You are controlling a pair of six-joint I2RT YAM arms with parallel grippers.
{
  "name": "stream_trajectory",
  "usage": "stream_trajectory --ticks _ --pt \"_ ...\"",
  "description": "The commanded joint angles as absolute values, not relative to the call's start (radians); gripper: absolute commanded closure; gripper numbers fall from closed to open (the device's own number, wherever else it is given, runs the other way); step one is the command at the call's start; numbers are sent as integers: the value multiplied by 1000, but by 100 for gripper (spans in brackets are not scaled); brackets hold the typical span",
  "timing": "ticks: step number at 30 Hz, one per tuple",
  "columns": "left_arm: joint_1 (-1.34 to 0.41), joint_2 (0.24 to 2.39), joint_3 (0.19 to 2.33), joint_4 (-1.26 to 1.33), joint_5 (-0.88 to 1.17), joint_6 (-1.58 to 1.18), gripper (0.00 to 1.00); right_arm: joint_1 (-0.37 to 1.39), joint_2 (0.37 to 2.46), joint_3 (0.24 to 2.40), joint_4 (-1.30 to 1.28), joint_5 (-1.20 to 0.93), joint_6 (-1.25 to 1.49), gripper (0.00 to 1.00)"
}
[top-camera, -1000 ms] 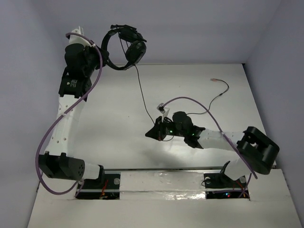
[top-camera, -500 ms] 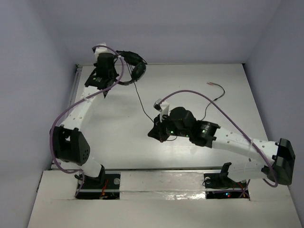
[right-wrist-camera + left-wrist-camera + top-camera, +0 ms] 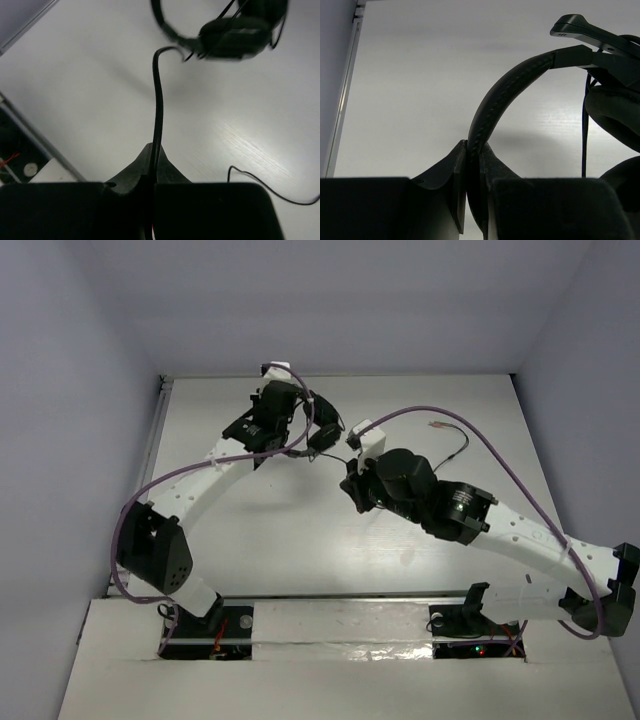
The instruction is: Wrap the headphones
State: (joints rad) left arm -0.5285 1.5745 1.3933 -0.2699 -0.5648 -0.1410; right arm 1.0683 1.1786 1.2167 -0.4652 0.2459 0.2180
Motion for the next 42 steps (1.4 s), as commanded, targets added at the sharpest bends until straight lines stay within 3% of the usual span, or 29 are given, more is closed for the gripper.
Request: stream_trajectory --ticks 1,12,23,33,42 --pt "-584 1470 1344 -244 -581 -117 100 1066 1177 1276 -453 429 138 100" --pt "-633 1244 1124 -276 -399 -86 100 986 1276 1318 -321 600 32 100" --pt "-643 1135 1097 -284 -100 -58 100 861 1351 1312 -157 462 -55 100" --pt "-643 1086 1140 -301 -94 -74 100 786 1365 1244 -95 443 -17 98" --pt "-612 1078 1178 -288 29 -86 100 694 1307 1105 43 256 98 96"
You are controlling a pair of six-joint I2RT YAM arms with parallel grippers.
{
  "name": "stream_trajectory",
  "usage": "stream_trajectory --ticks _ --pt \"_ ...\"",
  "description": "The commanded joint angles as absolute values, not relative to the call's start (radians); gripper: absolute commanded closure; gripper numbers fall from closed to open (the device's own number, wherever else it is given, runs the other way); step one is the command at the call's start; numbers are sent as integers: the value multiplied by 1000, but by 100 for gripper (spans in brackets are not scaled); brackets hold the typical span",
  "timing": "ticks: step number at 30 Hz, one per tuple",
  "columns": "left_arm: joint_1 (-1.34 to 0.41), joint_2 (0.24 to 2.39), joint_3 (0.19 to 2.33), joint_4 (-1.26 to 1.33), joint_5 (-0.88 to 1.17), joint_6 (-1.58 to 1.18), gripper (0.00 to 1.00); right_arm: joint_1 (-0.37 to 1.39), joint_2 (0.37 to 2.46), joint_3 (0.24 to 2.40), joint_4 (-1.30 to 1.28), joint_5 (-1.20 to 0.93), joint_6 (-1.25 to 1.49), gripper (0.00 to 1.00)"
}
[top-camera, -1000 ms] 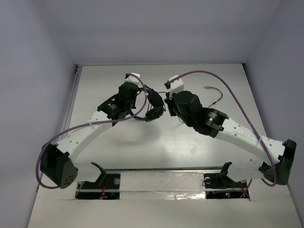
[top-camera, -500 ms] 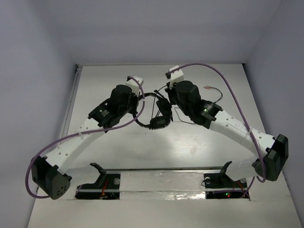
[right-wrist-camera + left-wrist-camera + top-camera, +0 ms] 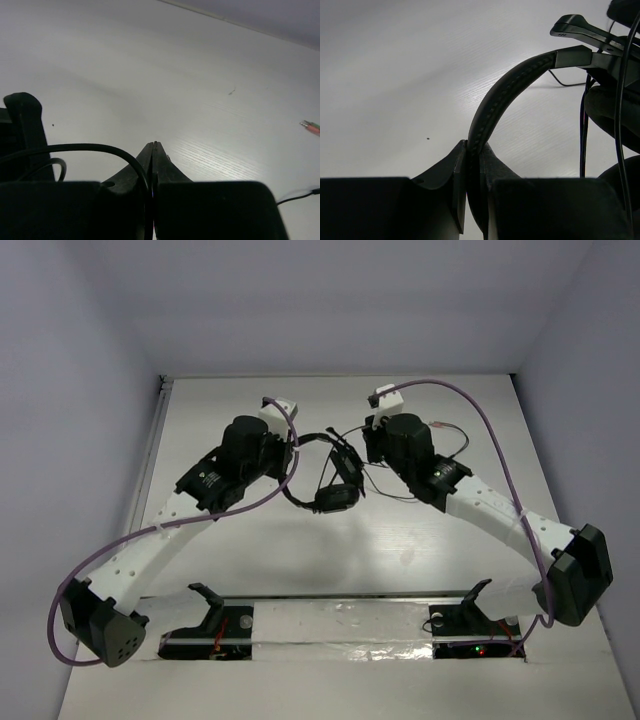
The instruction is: Wrap the headphones
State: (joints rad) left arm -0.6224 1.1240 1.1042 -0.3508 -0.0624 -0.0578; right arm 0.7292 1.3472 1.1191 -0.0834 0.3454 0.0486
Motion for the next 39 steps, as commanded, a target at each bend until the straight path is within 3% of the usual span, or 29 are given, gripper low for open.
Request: stream_trajectory --ticks 1,8,19,39 --pt "-603 1075 1184 -287 38 -87 100 684 1299 1083 55 226 104 95" --pt "-529 1075 1246 -284 248 -120 100 603 1272 971 218 -104 189 85" --pt "-445 1097 1371 -253 434 -210 100 566 1377 862 593 -402 340 73" --pt "-382 1219 1779 -356 428 -368 100 566 1643 841 870 -535 462 70"
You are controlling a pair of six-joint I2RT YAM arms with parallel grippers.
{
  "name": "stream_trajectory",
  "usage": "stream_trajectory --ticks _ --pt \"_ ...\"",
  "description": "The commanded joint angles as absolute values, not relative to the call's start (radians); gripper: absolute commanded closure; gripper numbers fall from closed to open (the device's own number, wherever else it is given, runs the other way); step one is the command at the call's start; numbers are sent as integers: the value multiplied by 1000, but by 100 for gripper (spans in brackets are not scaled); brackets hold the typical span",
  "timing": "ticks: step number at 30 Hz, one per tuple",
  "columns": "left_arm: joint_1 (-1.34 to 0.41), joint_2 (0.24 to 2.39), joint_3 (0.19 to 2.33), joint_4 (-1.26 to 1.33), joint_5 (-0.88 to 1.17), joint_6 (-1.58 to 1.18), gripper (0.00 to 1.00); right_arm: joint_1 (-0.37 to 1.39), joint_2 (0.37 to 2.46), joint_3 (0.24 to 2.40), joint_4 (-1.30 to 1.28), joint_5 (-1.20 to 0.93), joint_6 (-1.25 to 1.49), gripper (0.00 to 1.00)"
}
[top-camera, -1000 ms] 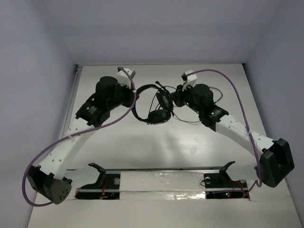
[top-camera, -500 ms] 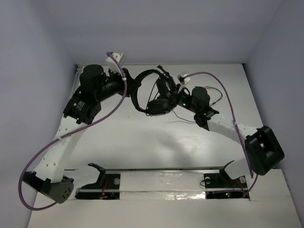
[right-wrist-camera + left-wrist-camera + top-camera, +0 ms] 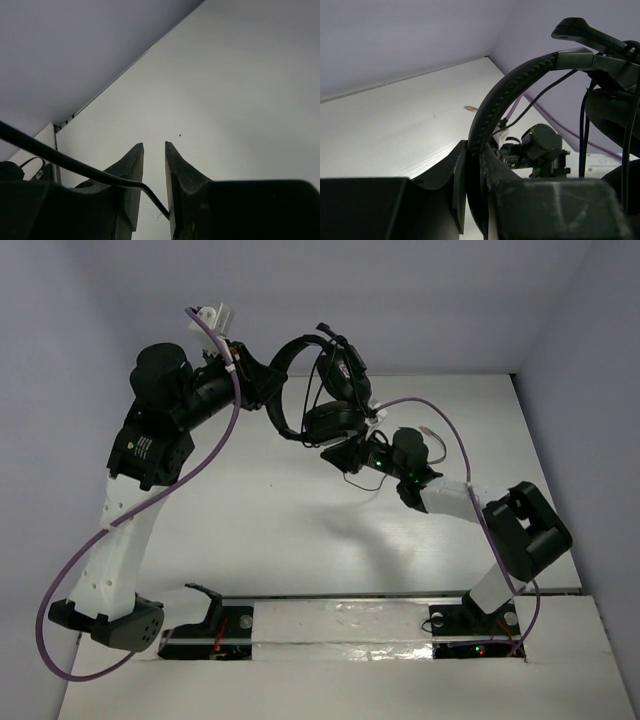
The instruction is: Wrap the headphones
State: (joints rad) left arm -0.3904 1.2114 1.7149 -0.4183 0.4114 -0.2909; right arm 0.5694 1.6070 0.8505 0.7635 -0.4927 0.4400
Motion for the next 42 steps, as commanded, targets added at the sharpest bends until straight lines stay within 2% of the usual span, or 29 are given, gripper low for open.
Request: stream_trajectory --ticks 1,12,21,25,30,31,35,38,42 --pt "-382 1224 1785 -356 428 -376 100 566 1652 836 880 -546 468 70" --pt "-354 1273 1858 -295 400 -443 100 566 1744 778 991 -584 540 70" --pt "-345 1255 1714 -175 86 -466 100 688 1726 767 849 -457 552 71" --pt "-324 1259 1686 -141 52 -474 100 768 1715 741 778 -388 549 72" --pt "-314 1281 1717 -155 34 -463 100 790 1697 674 825 -356 600 73" --pt "-314 1284 1724 -159 20 -456 100 790 1678 661 827 -348 610 74" --pt "-314 1299 1717 -161 -44 -439 100 842 1622 637 758 -313 620 91" --pt "-314 1301 1674 -138 -102 -439 100 880 1545 627 684 -250 608 97" --pt "-314 1299 1609 -100 -196 -425 100 972 1421 644 409 -142 565 100"
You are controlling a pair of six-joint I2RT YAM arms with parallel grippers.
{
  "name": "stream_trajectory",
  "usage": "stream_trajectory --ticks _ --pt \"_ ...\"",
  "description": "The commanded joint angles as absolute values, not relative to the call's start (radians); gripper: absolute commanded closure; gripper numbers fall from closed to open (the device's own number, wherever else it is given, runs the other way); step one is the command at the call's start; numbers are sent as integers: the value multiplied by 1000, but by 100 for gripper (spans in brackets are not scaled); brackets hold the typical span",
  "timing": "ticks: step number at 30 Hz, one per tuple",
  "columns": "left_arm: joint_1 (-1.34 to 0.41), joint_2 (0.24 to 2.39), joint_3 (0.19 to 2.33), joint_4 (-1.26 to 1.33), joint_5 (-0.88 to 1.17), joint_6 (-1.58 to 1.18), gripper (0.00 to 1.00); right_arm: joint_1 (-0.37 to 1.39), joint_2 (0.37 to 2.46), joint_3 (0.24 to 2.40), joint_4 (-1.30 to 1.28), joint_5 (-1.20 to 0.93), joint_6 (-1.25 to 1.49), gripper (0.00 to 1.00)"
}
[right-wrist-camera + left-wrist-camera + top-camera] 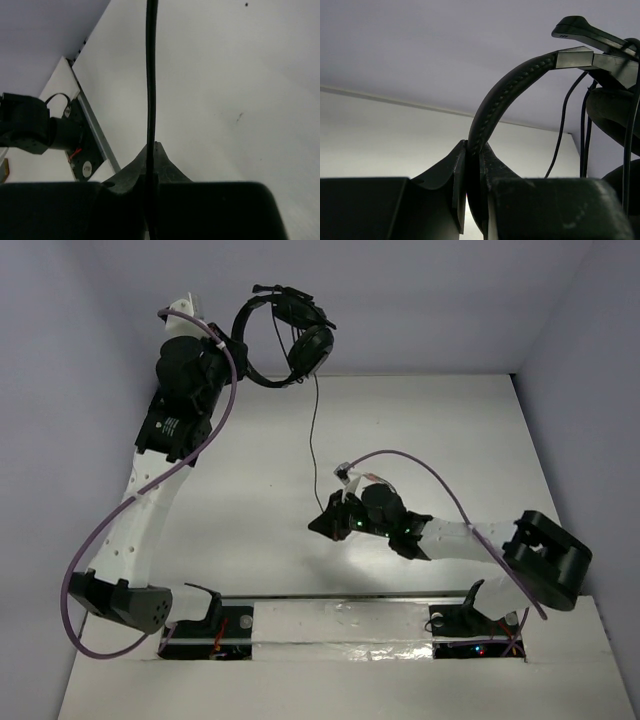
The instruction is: Wrap the headphones
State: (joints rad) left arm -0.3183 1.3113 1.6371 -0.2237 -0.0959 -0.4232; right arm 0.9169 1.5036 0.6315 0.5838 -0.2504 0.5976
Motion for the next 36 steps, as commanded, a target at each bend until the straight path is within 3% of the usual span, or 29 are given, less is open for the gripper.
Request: stream_trajectory --ticks 1,7,18,24,36 --pt "-314 1302 1589 -97 -210 -417 100 992 1396 666 352 -115 554 100" --pt "-314 1351 1533 -77 -353 -374 100 1104 1218 755 17 -11 506 100" --pt "-333 1496 1514 -69 -526 -281 100 1178 1143 1048 -388 96 410 100" --pt "-403 1548 1497 -71 -606 -193 100 1178 1154 1195 -527 237 324 100" --pt "-557 1572 1451 -129 -658 -146 100 1178 1152 1403 -534 535 146 100"
